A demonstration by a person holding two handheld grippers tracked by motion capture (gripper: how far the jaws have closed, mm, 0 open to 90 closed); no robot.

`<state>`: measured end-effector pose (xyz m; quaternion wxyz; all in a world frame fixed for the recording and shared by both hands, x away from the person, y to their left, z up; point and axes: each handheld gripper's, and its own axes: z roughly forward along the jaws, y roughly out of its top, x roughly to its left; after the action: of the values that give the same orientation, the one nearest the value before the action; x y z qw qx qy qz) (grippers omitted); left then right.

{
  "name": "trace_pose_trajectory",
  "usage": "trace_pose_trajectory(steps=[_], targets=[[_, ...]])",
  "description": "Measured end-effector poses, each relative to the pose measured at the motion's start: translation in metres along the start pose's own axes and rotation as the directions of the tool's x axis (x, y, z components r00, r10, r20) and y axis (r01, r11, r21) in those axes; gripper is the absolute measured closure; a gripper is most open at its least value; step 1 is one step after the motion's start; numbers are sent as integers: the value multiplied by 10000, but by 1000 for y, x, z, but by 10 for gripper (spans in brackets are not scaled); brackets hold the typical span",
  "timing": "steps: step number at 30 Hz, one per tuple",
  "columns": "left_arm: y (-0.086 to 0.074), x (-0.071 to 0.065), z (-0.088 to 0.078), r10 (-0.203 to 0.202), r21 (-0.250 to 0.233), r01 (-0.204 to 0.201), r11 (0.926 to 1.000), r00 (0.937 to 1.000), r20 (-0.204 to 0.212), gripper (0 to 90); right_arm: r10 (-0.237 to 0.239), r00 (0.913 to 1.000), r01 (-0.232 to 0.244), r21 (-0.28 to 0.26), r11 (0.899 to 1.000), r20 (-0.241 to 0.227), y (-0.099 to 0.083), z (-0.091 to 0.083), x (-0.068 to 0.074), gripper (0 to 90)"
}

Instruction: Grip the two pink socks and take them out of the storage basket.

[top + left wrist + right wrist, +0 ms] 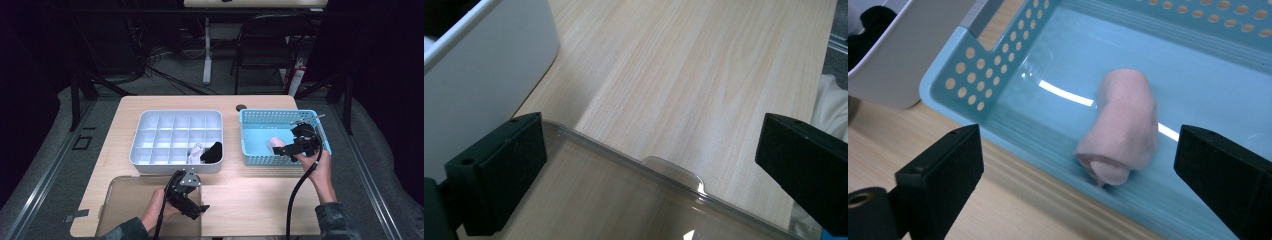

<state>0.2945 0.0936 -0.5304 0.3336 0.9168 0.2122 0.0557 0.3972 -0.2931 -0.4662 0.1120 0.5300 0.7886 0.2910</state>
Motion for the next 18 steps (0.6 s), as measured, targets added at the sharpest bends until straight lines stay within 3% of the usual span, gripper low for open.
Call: trace_pose_trajectory(steps=[8,9,10,18], targets=[[1,-1,0,51,-10,-51,10000,10000,26,3,595,9981,-599,330,9977,132,7,18,-8,177],[0,0,1,47,-4,-47,10000,10000,13,3,603,9975,-612,252,9978,367,7,19,-9,223],[0,0,0,-1,-15,1,10000,10000,8,3,700,9972,-705,186,9973,276,7,21,-9,237],[0,-1,1,46,-18,-46,10000,10000,32,2,1020,9920,-1085,894,9901,739,12,36,-12,332]])
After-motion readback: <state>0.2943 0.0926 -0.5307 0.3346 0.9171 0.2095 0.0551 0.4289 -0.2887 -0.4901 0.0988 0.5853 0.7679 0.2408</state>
